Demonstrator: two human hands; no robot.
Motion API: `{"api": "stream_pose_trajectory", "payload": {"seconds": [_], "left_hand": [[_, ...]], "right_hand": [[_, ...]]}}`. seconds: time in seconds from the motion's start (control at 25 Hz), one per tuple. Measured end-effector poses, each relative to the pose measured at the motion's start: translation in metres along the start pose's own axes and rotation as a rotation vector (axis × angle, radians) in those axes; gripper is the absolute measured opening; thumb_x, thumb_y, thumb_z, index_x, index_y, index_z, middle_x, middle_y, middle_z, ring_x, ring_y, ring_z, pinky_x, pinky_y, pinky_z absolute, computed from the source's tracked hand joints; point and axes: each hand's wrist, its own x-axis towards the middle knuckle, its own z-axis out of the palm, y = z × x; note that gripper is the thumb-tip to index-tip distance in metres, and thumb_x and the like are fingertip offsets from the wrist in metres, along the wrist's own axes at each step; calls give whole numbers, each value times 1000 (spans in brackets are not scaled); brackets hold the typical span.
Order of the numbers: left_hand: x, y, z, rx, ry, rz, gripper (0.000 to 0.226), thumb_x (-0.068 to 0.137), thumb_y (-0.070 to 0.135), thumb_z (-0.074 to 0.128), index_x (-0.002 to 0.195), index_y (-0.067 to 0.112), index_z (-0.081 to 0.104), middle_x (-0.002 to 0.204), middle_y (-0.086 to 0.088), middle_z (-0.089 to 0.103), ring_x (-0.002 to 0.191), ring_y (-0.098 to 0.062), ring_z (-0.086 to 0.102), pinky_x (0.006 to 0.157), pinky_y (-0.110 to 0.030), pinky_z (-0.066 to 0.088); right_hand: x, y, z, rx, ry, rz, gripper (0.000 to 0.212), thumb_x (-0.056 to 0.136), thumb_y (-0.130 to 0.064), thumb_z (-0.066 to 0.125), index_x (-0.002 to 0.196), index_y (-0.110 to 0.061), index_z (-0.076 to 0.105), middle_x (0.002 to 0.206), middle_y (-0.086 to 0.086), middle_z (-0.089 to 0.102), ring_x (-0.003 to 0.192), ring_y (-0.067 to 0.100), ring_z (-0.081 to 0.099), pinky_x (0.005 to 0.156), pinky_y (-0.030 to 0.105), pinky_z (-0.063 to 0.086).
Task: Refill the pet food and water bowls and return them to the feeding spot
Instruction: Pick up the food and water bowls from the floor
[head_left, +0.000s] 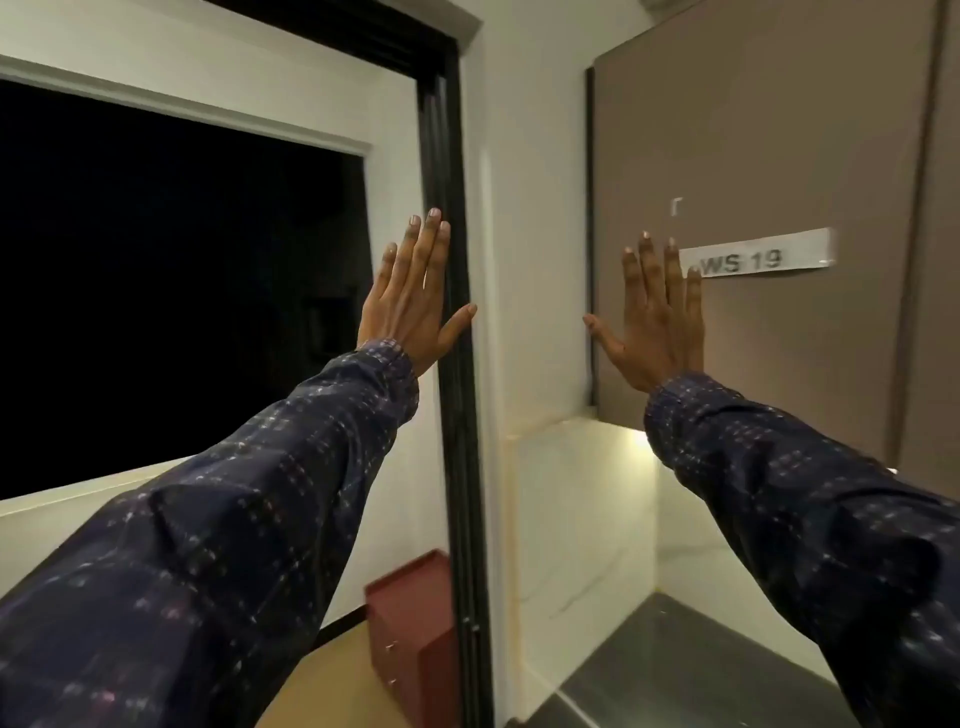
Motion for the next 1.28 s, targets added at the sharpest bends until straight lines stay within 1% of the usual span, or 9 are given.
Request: {"api": "stream_pose_trajectory", "payload": {"seconds": [0.12,0.24,0.4,0.56,0.68,0.8,0.96,1.16,1.28], "left_hand": [[-36,-76,-17,191,-27,-175,96,102,72,23,168,7,-2,179,-12,0,166,-31,4,134,-50,14],[-81,-148,-43,341,-77,-245,95,102,73,18,168,7,-3,179,-12,0,166,-32,5,133,-51,16],[-144,-230,-93,536,-151,-341,95,103,73,19,168,7,-2,179,-13,0,166,-32,4,134,-51,15],[-193,-285,-129,668,-174,-446,94,103,72,19,168,6,-2,179,-13,0,166,-32,3,134,-50,14],[-216,-313,-137,691,-182,-492,94,104,71,22,168,6,0,179,-13,0,166,-32,3,134,-50,15],[-228,-332,-126,709,-206,-508,94,103,71,22,168,7,0,179,-13,0,166,-32,3,134,-51,15],[-236,-357,-103,721,-247,-443,93,104,72,19,168,7,0,179,-13,1,166,-32,5,134,-51,15],[-242,-394,-54,705,-279,-428,94,103,73,18,168,8,-2,179,-14,2,165,-33,6,133,-52,17],[-248,-413,-19,668,-311,-415,94,102,73,19,168,8,1,179,-13,4,165,-33,9,133,-52,17]], "right_hand": [[12,-93,25,196,-54,-58,93,99,-69,42,168,-15,11,179,7,1,165,33,0,130,60,9],[18,-189,48,324,-43,-119,93,100,-70,41,168,-15,13,178,8,2,165,33,1,131,58,10],[18,-313,55,523,-71,-240,92,100,-72,37,168,-13,15,178,9,3,165,33,2,130,59,12],[15,-402,51,682,-74,-314,93,100,-74,33,167,-12,15,178,10,4,165,33,2,130,60,13],[10,-446,55,721,-76,-341,94,100,-75,33,167,-12,15,178,10,4,165,33,2,129,61,15],[7,-477,67,735,-83,-364,94,100,-76,32,167,-12,15,178,10,5,164,33,3,129,60,15],[10,-495,93,741,-87,-383,94,100,-76,33,167,-12,16,178,11,6,164,34,4,129,61,16],[12,-507,140,695,-127,-353,94,100,-76,34,168,-13,14,178,10,4,164,35,3,129,60,16],[3,-520,170,678,-159,-324,93,100,-74,35,168,-14,14,178,10,4,164,35,3,130,60,15]]}}
